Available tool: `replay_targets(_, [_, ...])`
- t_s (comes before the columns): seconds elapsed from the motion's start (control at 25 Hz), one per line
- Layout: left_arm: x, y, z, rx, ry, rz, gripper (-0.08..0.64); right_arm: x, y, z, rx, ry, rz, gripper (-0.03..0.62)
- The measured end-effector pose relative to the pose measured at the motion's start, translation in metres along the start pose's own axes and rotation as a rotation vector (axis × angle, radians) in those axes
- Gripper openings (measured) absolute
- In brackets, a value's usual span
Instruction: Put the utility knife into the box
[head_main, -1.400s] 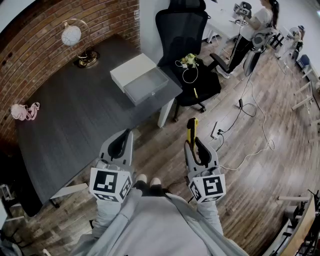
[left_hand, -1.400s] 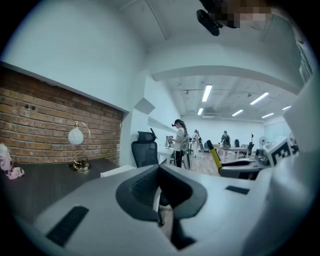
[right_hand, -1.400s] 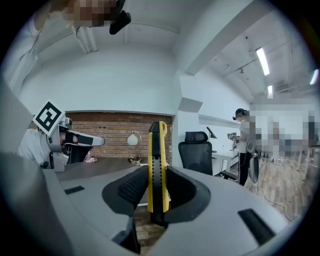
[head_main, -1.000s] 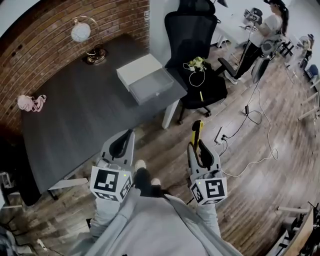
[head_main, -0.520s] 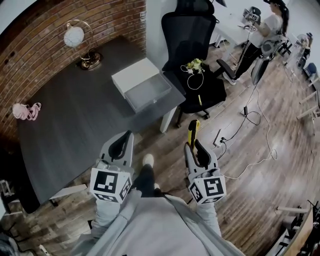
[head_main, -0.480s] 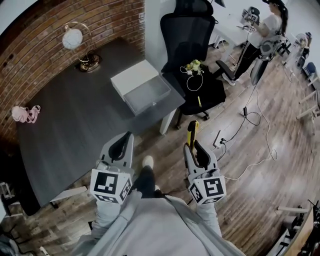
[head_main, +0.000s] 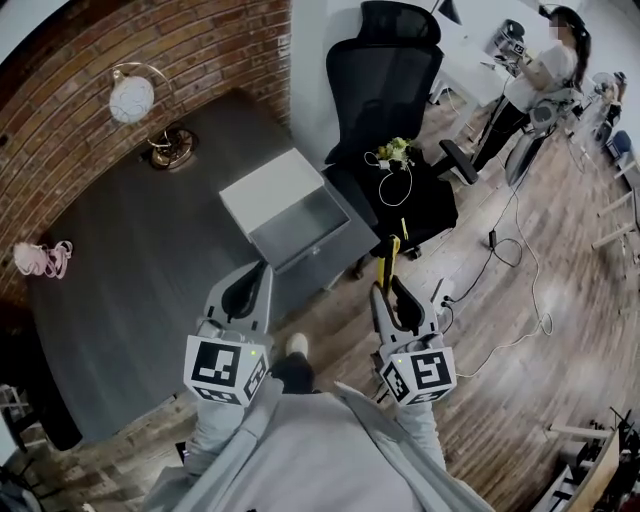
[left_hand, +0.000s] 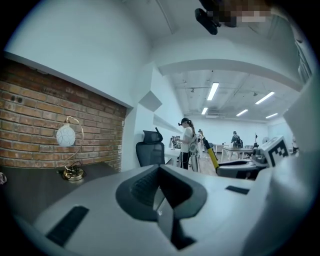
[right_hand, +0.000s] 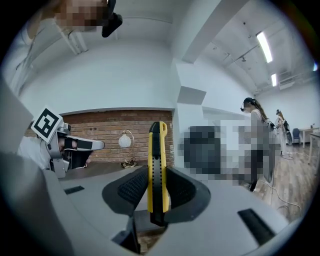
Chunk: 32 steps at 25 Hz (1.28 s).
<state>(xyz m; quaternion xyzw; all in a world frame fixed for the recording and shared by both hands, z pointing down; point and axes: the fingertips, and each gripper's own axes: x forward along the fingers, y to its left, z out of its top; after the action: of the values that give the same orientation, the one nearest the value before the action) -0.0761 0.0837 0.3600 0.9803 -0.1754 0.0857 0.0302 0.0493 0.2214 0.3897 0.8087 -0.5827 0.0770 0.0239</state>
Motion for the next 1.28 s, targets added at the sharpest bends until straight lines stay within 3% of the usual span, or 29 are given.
replay_targets(0.72, [0.058,0.061,-0.01,-0.053,0.052,-0.019,0.018,0.073,-0.01,-0.008,0.013,0.096,-0.037,0.126])
replay_targets(1.04, [0.076,0.082,-0.012,-0.079,0.056,0.057,0.019,0.118,-0.017,-0.003,-0.005,0.108,0.046,0.126])
replay_targets(1.28, [0.099,0.103,-0.005,-0.09,0.05,0.17,0.02,0.173,-0.028,0.002,-0.018,0.11,0.167,0.126])
